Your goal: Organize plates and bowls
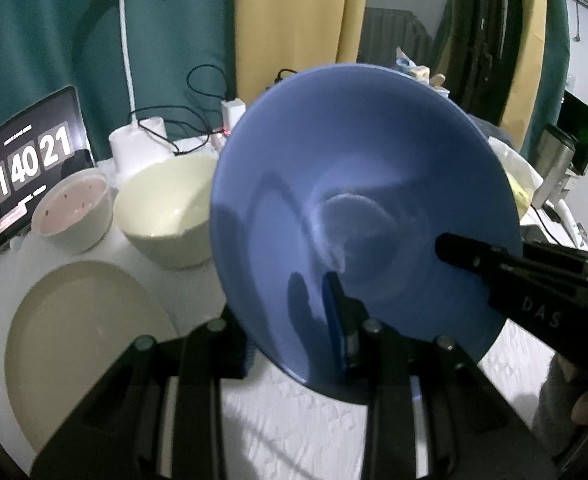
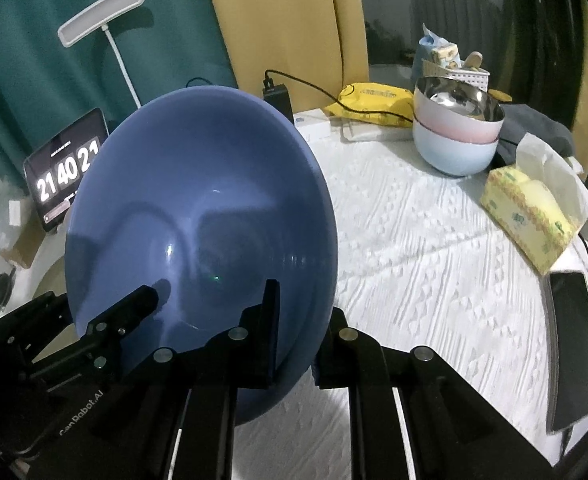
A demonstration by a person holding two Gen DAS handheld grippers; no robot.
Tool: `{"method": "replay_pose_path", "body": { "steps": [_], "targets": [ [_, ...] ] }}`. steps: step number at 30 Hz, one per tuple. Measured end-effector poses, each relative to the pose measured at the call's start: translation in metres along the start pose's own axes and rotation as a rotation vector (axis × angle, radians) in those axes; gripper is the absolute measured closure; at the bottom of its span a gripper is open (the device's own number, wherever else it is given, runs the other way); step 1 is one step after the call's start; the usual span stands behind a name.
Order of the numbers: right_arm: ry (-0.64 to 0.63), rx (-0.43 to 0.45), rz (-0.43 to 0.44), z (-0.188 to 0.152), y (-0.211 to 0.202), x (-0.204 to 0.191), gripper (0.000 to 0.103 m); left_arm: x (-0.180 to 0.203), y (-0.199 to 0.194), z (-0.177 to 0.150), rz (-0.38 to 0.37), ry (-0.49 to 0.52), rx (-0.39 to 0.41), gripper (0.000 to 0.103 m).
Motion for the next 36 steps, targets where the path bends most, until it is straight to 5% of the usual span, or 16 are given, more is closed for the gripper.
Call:
{"method": "replay_pose_path", "body": {
  "steps": [15, 36],
  "targets": [
    [0.045, -0.077, -0.007, -0.029, -0.010, -0.005, 0.083, 0.006, -0.016, -0.021, -0.029, 0.006, -0.028, 0.073],
    [0.090, -0.073, -0.032, -0.031, -0.030, 0.001, 0.069, 0.008, -0.028, -0.027, -0.048, 0.010, -0.037, 0.073]
  ]
}}
Point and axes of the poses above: each gripper's, at about its wrist camera, not at the fingertips, and y roughly the way its jaws point, x to its right, z to its top, the point moved 9 cm from there along y, roughly the way its jaws point, and after that the axes turned 7 degrees about -y, right-handed, at the moved point
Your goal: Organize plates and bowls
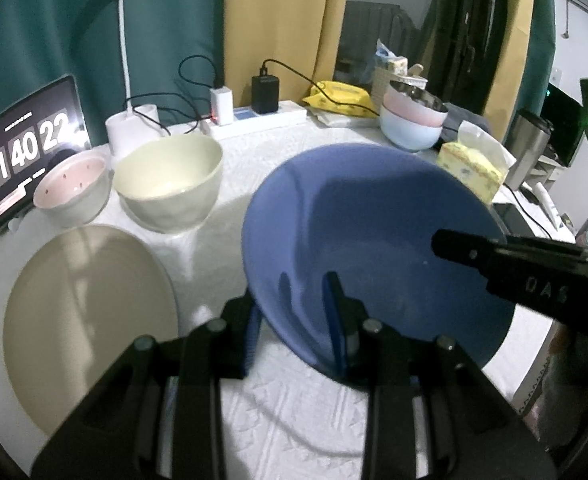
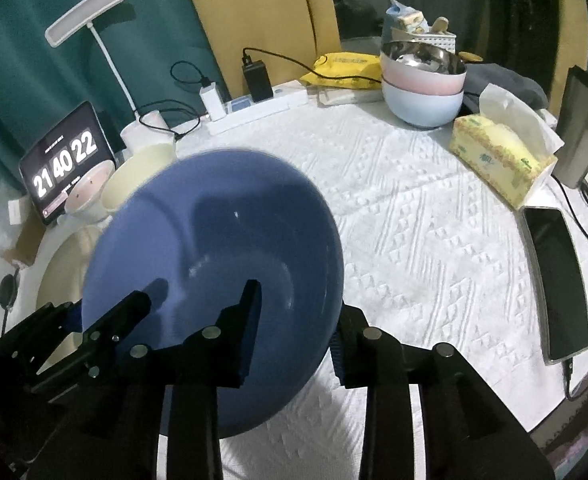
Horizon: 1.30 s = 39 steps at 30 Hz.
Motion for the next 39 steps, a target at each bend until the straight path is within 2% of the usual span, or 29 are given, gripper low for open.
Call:
{"method": "replay_pose_path", "body": {
  "steps": [14, 26, 32, 39],
  "targets": [
    [-0.010, 0.091, -0.069, 0.028, -0.023, 0.010, 0.068, -0.017, -0.007, 0.018, 0.009, -0.035, 0.021, 0.071],
    [-0.056, 0.117, -0.046, 0.048, -0.026, -0.014, 0.068, -0.040, -0.020, 0.036, 0.031, -0.073, 0.068, 0.069],
    [-0.081, 0.122, -0.033, 0.057, -0.022, -0.027, 0.068, -0.055, -0.024, 0.045, 0.035, -0.108, 0.086, 0.058],
    [-0.108, 0.122, -0.019, 0.066, -0.016, -0.043, 0.068, -0.075, -0.026, 0.056, 0.051, -0.139, 0.103, 0.058]
  ]
}}
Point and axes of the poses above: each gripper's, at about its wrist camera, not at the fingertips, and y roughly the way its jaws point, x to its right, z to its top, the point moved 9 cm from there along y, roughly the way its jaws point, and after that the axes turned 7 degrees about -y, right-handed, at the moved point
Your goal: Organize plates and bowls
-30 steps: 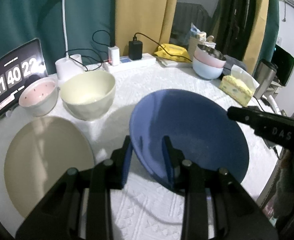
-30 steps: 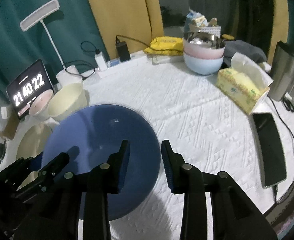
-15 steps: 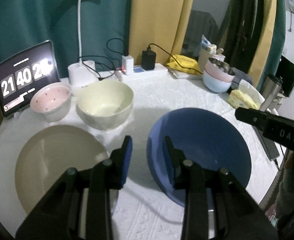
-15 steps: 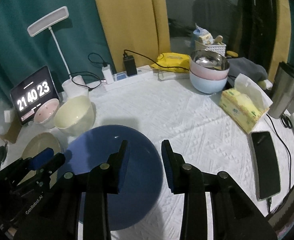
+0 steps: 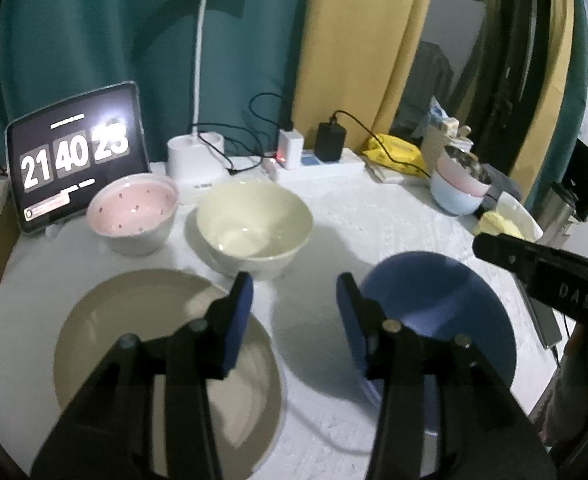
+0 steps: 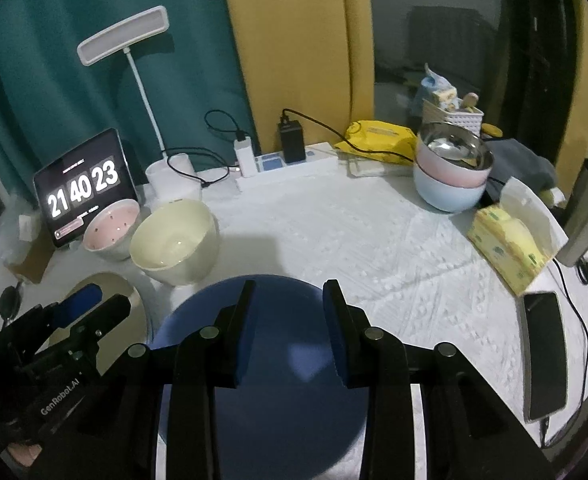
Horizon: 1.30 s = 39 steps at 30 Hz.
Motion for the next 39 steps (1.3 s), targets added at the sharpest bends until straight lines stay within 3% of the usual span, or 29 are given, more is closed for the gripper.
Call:
{"method": "replay_pose_path", "body": {
  "steps": [20, 39],
  "targets": [
    [-0.078, -0.013, 0.040, 0.037, 0.034, -0.042, 0.068, -0.046, 0.017, 0.042, 0.057, -0.028, 0.015, 0.058],
    [-0.093, -0.100, 0.082, 0.052, 0.087, -0.075, 0.068, -0.077, 0.070, 0.046, 0.052, -0.104, -0.109, 0.058]
  ]
}}
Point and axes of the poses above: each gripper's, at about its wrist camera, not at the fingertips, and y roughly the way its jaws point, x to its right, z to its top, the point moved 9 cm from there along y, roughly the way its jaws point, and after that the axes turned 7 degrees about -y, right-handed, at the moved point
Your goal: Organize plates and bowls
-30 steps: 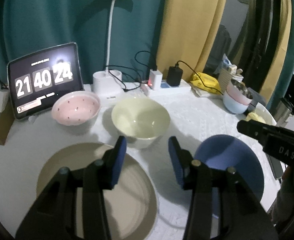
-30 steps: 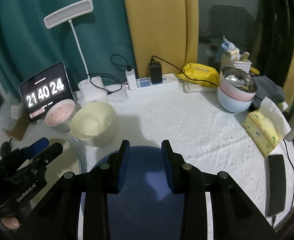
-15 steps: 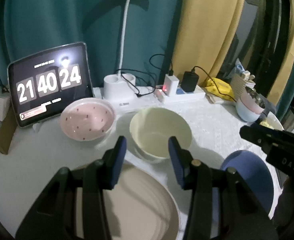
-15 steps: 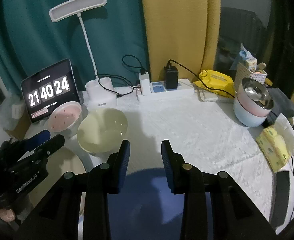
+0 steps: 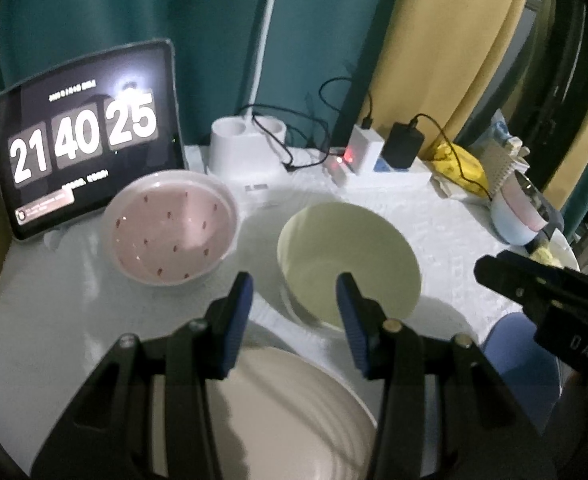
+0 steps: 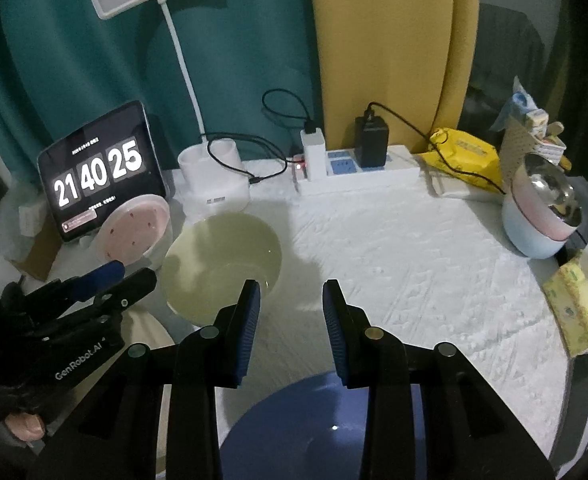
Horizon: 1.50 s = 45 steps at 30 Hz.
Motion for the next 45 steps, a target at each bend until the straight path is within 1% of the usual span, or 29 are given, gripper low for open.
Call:
{"method": "replay_pose_path", "body": {
  "steps": [6, 11, 13, 16, 19, 25, 30, 33, 35, 45],
  "targets": [
    [0.029, -0.053, 0.019, 0.003, 0.026, -0.001, 0.068, 0.000, 0.019, -0.004, 0.014, 0.003, -0.048, 0.058],
    [0.088, -0.138, 0.048, -0.004, 0.054, 0.002, 0.069, 0.000, 0.036, -0.009, 0.030, 0.001, -0.093, 0.058],
    [0.094, -0.158, 0.046, -0.006, 0.062, 0.002, 0.069, 0.001, 0.040, -0.010, 0.034, 0.005, -0.103, 0.058],
    [0.089, -0.170, 0.040, -0.006, 0.070, 0.001, 0.069, 0.000, 0.047, -0.013, 0.036, 0.003, -0.126, 0.058],
    [0.090, -0.186, 0.040, -0.007, 0.078, -0.001, 0.069, 0.001, 0.051, -0.013, 0.039, 0.010, -0.129, 0.058],
    [0.082, -0.197, 0.056, -0.011, 0.093, -0.005, 0.069, 0.003, 0.058, -0.012, 0.030, 0.027, -0.129, 0.058],
    [0.085, -0.194, 0.080, -0.011, 0.100, -0.008, 0.076, 0.002, 0.062, -0.011, 0.007, 0.019, -0.132, 0.059],
    [0.082, -0.195, 0.093, -0.011, 0.103, -0.009, 0.079, 0.003, 0.063, -0.012, -0.006, 0.024, -0.128, 0.063],
    [0.078, -0.197, 0.096, -0.010, 0.104, -0.011, 0.081, 0.004, 0.063, -0.012, -0.003, 0.029, -0.125, 0.064],
    [0.052, -0.174, 0.084, -0.007, 0.101, -0.013, 0.081, 0.003, 0.064, -0.012, -0.001, 0.025, -0.112, 0.068]
  ]
}}
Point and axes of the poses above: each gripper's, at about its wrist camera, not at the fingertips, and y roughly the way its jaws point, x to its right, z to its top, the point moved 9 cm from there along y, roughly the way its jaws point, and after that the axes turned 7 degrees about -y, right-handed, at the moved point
